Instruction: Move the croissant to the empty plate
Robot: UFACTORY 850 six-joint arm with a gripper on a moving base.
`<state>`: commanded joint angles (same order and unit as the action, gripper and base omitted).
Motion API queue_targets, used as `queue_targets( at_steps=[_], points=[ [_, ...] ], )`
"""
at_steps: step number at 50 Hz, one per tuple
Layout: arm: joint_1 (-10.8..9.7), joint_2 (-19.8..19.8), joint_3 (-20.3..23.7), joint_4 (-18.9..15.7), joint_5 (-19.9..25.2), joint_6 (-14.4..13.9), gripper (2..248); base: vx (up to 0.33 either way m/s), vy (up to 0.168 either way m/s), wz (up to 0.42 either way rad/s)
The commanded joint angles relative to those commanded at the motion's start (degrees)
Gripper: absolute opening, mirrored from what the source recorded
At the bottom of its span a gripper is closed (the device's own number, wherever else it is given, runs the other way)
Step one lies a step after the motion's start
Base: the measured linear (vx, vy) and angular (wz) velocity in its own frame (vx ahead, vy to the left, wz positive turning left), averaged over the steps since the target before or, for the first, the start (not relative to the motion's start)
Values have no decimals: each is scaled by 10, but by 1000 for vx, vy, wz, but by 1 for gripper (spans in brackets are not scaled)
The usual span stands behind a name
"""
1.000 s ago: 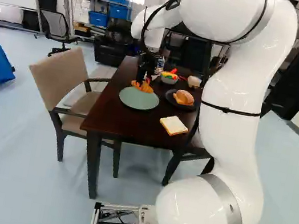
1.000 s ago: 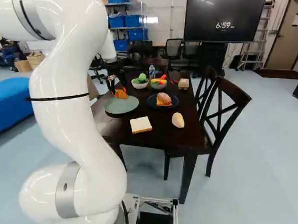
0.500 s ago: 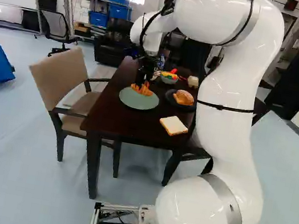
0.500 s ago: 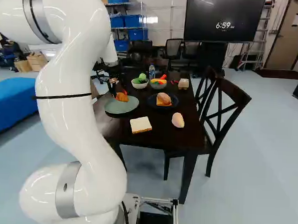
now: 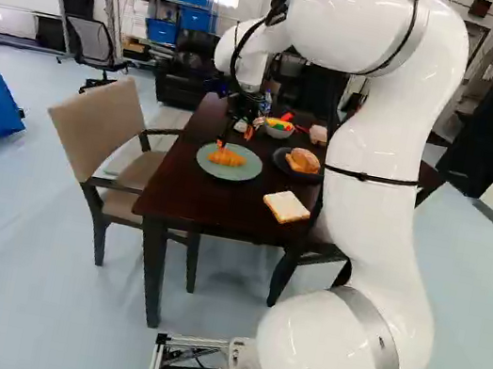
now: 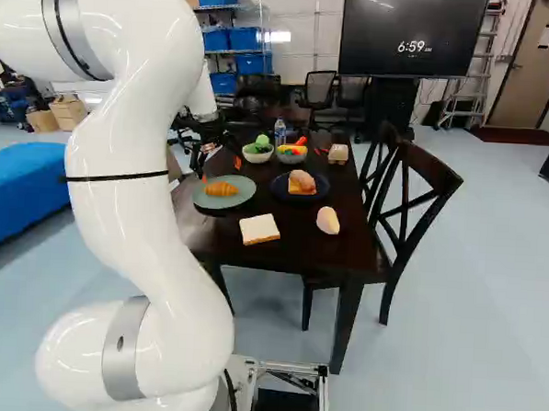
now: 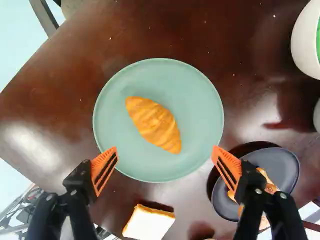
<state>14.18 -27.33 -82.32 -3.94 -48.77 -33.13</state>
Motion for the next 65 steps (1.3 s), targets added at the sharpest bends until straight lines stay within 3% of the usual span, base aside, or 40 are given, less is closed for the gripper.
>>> queue_targets(
  at_steps=[37,65],
  points=[
    [-3,38,7,1,-6,0,247,0,0,0],
    [-16,84,16,35,-38,0,247,0,0,0]
  ],
)
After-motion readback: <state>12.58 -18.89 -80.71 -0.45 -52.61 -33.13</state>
